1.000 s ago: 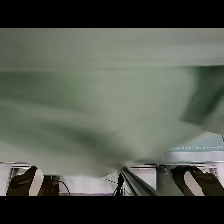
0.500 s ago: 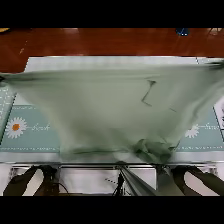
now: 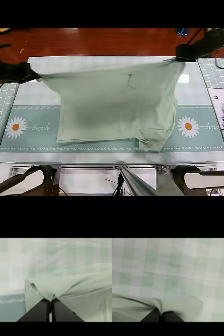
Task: Fold the shirts.
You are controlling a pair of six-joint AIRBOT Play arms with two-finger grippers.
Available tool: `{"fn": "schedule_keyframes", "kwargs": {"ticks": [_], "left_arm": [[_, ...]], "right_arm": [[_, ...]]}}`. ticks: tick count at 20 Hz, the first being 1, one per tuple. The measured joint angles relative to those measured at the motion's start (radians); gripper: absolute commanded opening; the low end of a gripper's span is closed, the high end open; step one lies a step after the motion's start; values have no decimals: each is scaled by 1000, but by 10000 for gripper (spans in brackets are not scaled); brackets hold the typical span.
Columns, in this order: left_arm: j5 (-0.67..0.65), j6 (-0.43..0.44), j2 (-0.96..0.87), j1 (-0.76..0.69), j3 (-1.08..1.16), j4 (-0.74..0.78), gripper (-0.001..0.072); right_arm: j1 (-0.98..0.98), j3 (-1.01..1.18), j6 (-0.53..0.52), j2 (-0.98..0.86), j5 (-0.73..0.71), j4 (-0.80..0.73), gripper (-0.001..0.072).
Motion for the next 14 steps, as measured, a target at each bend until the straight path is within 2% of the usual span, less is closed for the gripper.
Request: {"fn": "schedule_keyframes", "kwargs": {"ticks": [4, 7, 11, 14], "left_arm": [[171, 13, -140, -47, -4, -7, 24], [237, 17, -226, -84, -5, -7, 24], [234, 17, -290, -106, -2, -7, 24], [118, 0, -303, -97, 24, -4, 24]], "right_arm": [[6, -1, 26, -116, -115, 5, 35], [8, -1, 46, -184, -145, 6, 35], [8, -1, 61, -214, -115, -6, 34], [8, -1, 46, -197, 7, -63, 35]]}}
